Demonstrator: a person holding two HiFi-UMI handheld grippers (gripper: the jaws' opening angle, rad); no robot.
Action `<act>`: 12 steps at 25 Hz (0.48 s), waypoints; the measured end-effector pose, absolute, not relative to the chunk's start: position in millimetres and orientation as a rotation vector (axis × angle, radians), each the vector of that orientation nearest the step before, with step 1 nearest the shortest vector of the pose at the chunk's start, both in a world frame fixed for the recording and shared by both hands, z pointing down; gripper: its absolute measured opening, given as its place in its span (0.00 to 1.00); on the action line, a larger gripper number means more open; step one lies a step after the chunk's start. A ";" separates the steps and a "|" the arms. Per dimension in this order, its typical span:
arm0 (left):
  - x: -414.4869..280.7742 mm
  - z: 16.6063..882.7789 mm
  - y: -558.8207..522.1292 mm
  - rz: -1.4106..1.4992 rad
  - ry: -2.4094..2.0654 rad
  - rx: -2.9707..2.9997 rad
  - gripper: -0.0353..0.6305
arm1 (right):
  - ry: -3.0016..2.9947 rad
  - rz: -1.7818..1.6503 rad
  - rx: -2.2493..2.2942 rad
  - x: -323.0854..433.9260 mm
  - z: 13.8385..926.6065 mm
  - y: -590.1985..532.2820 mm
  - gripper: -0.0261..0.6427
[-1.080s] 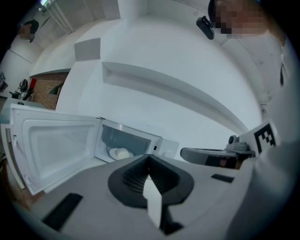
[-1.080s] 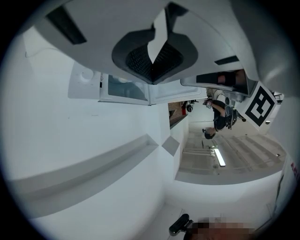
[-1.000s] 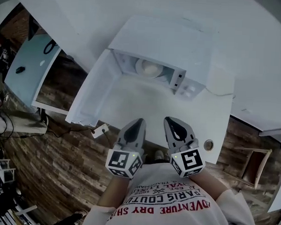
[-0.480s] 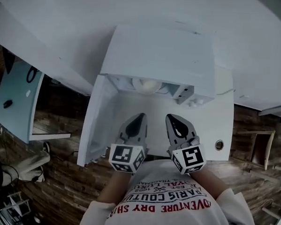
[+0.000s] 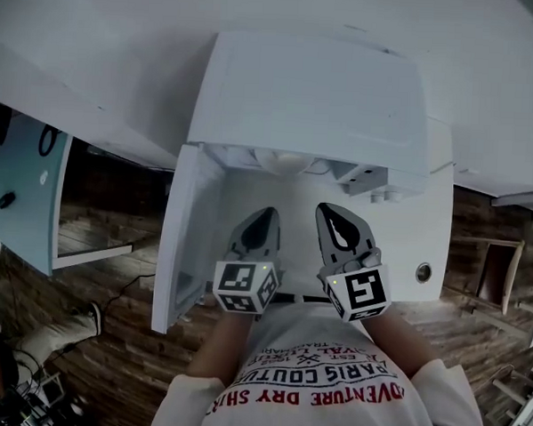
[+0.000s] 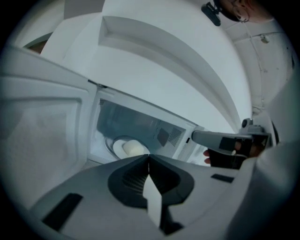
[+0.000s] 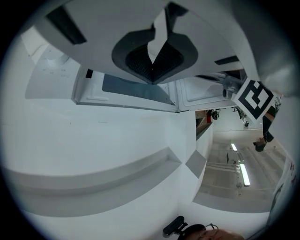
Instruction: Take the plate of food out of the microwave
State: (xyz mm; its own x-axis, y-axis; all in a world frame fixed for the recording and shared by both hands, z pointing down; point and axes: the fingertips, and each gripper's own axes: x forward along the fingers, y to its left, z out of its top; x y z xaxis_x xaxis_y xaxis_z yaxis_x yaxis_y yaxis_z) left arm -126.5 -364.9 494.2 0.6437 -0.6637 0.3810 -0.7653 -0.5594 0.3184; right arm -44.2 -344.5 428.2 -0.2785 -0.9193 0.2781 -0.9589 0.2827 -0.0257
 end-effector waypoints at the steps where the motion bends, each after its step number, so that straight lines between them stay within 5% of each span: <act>1: -125.1 502.9 -367.5 0.277 -1.116 2.370 0.06 | -2.341 0.286 1.735 -42.9 431.1 -347.4 0.05; 8: -117.8 573.1 -389.5 -0.103 -1.001 1.812 0.07 | -2.324 0.350 1.682 -30.2 454.3 -355.1 0.05; 12: -113.9 587.5 -408.9 -0.181 -0.999 1.716 0.18 | -2.316 0.375 1.669 -24.0 467.4 -361.7 0.05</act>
